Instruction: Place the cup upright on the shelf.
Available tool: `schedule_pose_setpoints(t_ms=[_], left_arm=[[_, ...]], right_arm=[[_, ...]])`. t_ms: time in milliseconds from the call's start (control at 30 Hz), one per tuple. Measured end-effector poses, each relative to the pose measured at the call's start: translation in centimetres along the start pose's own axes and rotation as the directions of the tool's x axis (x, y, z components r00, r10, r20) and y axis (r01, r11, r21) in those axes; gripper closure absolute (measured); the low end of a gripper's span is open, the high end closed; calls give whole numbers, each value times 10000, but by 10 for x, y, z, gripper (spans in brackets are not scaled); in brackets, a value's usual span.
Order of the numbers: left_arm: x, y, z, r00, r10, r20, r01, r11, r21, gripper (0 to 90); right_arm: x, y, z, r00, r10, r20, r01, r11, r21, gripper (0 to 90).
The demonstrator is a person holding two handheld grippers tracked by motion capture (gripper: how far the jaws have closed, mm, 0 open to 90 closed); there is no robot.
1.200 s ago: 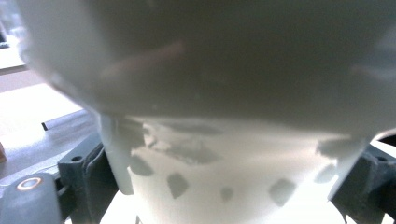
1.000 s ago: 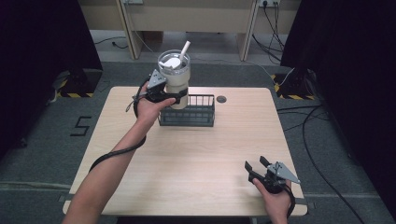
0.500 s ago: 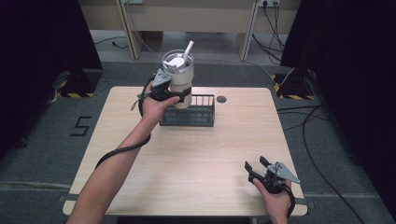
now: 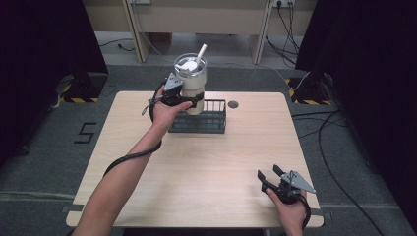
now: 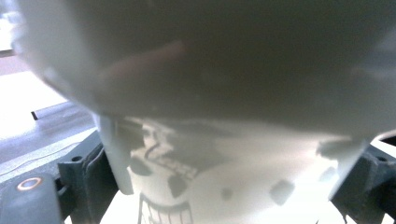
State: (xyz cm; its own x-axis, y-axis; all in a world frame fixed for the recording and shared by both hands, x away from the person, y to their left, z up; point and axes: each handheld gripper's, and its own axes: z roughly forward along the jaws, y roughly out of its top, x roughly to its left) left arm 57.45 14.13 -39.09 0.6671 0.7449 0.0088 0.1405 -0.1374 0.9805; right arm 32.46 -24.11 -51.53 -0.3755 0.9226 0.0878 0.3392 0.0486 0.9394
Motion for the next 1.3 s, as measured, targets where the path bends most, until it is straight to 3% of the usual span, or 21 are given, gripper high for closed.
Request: schedule_pose_setpoints(t_ms=[133,333,1300], left_arm=[[-1,-3,5,9997,-256,-1,256,9996,-125,100],[1,-7,7,10000,-82,-57,83,9999,140,100],[4,-37,18,9973,-631,-371,654,9958,648,100]], right_arm=[[0,0,0,10000,15,-13,-15,10000,37,324],[0,-1,0,10000,89,-23,-89,9999,72,324],[1,-1,1,10000,-26,-61,27,10000,60,324]])
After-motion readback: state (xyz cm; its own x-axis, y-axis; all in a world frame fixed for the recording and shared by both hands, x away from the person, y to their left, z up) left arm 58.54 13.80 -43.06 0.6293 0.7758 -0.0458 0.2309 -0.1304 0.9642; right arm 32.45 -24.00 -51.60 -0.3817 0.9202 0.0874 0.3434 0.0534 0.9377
